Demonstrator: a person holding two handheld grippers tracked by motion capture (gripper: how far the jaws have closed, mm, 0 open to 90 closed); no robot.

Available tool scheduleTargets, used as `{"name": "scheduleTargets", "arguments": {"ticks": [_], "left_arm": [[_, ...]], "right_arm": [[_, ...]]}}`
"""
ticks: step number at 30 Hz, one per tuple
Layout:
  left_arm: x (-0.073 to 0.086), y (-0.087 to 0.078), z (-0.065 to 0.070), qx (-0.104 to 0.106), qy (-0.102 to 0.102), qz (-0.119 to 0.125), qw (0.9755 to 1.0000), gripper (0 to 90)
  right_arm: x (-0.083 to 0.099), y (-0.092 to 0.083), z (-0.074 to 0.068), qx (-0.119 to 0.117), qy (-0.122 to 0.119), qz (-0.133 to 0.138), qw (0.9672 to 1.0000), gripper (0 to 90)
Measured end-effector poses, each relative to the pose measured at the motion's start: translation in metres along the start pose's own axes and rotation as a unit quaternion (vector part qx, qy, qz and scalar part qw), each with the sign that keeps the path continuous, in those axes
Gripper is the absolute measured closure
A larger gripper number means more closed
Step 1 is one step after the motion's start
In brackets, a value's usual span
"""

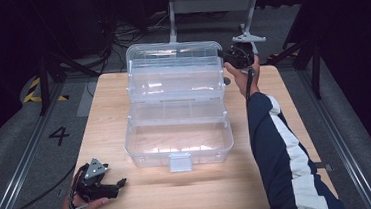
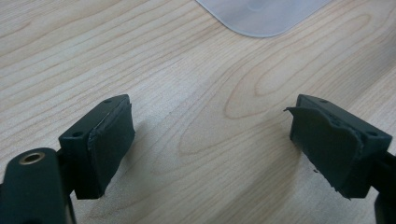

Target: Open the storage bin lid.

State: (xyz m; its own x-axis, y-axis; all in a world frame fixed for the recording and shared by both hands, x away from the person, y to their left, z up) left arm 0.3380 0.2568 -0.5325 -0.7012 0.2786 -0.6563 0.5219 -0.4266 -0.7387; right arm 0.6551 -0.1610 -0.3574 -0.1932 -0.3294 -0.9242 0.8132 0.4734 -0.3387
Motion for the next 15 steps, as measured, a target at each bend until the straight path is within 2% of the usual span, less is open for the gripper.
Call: {"name": "scheduleTargets", "arguments": {"ticks": [1, 15], "left_arm": [[-0.001, 0.000, -0.001, -0.002, 0.005, 0.002, 1.0000, 14.1], [0.000, 0.000, -0.001, -0.003, 0.000, 0.003, 1.0000, 14.3]], "right_arm": [[0.001, 0.001, 0.000, 0.000, 0.001, -0.003, 1.0000, 80.1], [0.009, 0.012, 0.004, -0.001, 0.010, -0.011, 0.9999, 79.3]]}}
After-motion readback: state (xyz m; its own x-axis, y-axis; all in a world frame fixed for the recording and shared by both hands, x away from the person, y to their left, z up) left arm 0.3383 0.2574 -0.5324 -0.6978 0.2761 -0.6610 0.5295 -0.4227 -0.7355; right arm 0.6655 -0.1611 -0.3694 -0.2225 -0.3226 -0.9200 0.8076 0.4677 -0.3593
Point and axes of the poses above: each handheld gripper's, and its own axes: y roughly forward along the jaws, x roughly out of its underside, z roughly to its right, the point moved 7 cm from there along y, roughly forward along the jaws, and after that the axes turned 12 degrees about -y, right-handed, at the moved point
